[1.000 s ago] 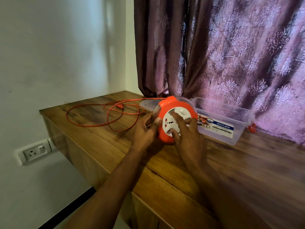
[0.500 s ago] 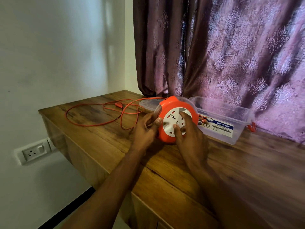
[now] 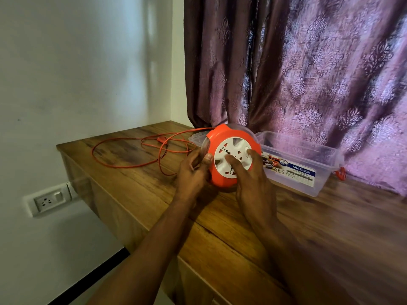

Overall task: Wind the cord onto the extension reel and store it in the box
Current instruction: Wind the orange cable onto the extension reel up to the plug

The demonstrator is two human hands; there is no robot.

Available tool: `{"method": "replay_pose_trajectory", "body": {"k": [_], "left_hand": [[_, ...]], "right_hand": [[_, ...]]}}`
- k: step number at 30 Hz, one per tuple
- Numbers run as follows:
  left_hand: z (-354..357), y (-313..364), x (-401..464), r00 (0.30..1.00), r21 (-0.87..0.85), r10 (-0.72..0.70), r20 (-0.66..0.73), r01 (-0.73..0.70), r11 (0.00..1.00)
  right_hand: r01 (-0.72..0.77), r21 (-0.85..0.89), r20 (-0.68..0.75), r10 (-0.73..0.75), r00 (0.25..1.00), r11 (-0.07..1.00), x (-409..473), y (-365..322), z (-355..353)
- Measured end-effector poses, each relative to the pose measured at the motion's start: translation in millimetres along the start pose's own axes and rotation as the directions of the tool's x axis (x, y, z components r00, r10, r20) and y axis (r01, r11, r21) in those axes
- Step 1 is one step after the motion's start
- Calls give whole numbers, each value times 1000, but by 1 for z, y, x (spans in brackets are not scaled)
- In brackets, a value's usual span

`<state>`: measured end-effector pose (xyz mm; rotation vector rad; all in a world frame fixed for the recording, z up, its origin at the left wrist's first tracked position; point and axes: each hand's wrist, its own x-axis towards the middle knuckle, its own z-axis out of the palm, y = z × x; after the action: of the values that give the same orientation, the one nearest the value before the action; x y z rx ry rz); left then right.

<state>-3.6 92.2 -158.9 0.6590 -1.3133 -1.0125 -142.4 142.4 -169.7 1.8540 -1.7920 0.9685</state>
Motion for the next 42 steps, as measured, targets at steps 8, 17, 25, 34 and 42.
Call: {"method": "replay_pose_trajectory", "body": {"k": [8, 17, 25, 34, 42], "left_hand": [[-1, -5, 3, 999, 14, -37, -2, 37, 999], [0, -7, 5, 1000, 52, -16, 8, 15, 999], [-2, -6, 3, 998, 0, -63, -11, 63, 998], [-3, -8, 4, 999, 69, -46, 27, 44, 997], [-3, -8, 4, 999, 87, 3, 54, -8, 996]], "right_hand": [[90, 8, 73, -90, 993, 996, 2, -5, -6], [-2, -23, 61, 4, 998, 1000, 1, -3, -4], [16, -19, 97, -14, 995, 1000, 1, -5, -6], [84, -16, 129, -81, 988, 996, 4, -8, -13], [83, -78, 180, -68, 981, 993, 4, -7, -17]]}}
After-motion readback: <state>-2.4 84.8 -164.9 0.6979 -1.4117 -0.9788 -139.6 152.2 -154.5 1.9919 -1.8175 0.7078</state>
